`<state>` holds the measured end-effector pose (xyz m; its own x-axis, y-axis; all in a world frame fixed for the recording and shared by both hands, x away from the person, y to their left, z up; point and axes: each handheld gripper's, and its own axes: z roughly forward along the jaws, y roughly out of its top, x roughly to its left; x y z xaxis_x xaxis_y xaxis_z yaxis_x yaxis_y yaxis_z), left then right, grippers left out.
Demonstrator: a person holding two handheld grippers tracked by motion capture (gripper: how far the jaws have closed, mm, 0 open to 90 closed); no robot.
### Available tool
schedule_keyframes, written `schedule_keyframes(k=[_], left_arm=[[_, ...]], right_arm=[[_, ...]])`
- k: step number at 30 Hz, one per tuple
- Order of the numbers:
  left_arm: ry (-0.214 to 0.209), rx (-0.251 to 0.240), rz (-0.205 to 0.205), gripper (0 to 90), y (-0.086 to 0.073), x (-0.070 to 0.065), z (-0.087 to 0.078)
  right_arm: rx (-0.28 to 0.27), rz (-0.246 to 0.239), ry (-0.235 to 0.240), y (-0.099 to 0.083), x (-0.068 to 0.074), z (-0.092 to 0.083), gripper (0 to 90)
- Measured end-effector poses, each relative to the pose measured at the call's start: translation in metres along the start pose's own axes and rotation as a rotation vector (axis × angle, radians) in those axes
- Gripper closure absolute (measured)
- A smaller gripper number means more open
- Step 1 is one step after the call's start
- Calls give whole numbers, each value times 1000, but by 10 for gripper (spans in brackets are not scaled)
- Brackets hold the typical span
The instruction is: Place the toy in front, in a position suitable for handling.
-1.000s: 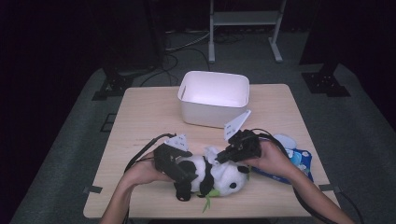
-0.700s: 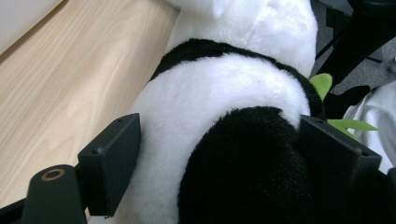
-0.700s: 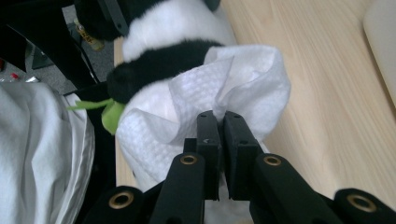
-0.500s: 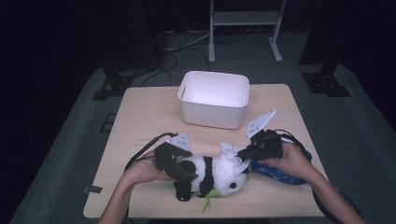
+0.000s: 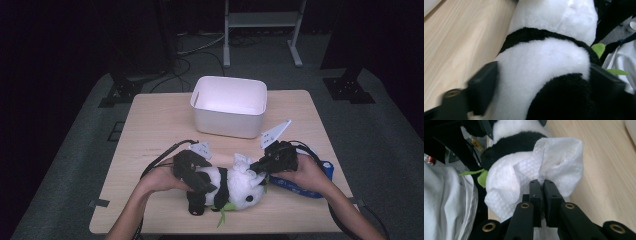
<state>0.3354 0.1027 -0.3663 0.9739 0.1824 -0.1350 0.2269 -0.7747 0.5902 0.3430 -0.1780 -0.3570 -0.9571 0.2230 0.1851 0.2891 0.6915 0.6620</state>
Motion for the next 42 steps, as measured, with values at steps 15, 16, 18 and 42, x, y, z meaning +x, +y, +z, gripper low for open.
schedule_keyframes(k=[15, 16, 18, 42], left_arm=[[123, -7, 97, 428, 23, 25, -11], [143, 1, 126, 428, 25, 27, -12], [165, 8, 153, 426, 26, 30, -12], [86, -58, 126, 278, 2, 8, -13]], right_arm=[[-38, 25, -48, 20, -27, -6, 850], [-42, 23, -51, 21, -29, -6, 850], [-41, 29, -56, 25, -33, -6, 851], [23, -37, 7, 39, -15, 26, 851]])
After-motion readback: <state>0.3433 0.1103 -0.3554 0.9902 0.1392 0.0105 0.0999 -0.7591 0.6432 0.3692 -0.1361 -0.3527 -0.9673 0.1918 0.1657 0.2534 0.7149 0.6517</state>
